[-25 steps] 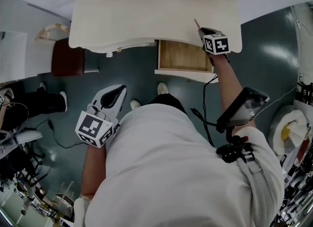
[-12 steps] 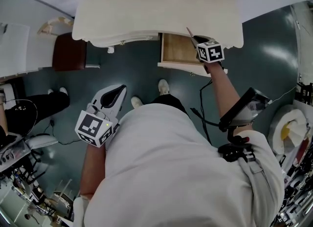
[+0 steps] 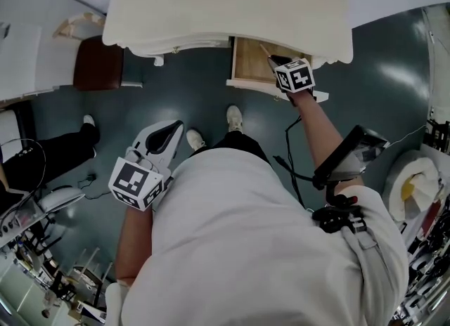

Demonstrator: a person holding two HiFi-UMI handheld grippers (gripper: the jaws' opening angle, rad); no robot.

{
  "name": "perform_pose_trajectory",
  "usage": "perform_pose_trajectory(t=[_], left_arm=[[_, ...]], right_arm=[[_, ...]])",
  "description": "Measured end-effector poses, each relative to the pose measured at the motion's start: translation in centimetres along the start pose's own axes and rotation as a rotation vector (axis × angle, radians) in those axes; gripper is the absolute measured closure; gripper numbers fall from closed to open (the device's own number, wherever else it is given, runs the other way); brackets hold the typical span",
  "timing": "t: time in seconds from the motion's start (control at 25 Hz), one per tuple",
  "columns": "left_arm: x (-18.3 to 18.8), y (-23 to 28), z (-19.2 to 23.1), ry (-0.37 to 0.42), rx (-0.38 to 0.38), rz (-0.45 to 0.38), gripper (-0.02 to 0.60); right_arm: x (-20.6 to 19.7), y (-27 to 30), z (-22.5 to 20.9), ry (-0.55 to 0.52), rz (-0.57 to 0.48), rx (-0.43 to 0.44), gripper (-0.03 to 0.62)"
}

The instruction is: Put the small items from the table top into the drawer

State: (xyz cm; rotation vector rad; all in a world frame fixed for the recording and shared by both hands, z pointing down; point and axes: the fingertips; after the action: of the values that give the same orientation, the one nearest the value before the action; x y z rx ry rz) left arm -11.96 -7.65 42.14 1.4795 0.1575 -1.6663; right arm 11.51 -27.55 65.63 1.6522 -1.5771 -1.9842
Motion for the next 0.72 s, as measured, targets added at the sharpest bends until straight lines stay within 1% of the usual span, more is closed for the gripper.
perform_pose_trajectory(t=[0.36, 0.72], left_arm=[[0.0, 0.0, -0.6, -0.022, 0.056, 0.010, 0.580], [-0.2, 0.7, -0.1, -0.057, 0.122, 0.021, 0.579]], right_arm=[[-2.4, 3.4, -0.8, -0.035, 0.087, 0.042, 0.549], [-3.4, 6.8, -2.1, -0.092, 0.155, 0.058, 0.549]])
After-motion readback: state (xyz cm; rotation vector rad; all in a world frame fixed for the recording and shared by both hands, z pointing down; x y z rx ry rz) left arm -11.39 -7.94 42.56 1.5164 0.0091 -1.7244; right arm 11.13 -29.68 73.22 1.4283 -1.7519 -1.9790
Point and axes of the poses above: the fingertips, and each gripper's own axes: y forward along the fingers, z to its left, x out of its top, and after that the axes turned 5 degrees about -z, right-handed
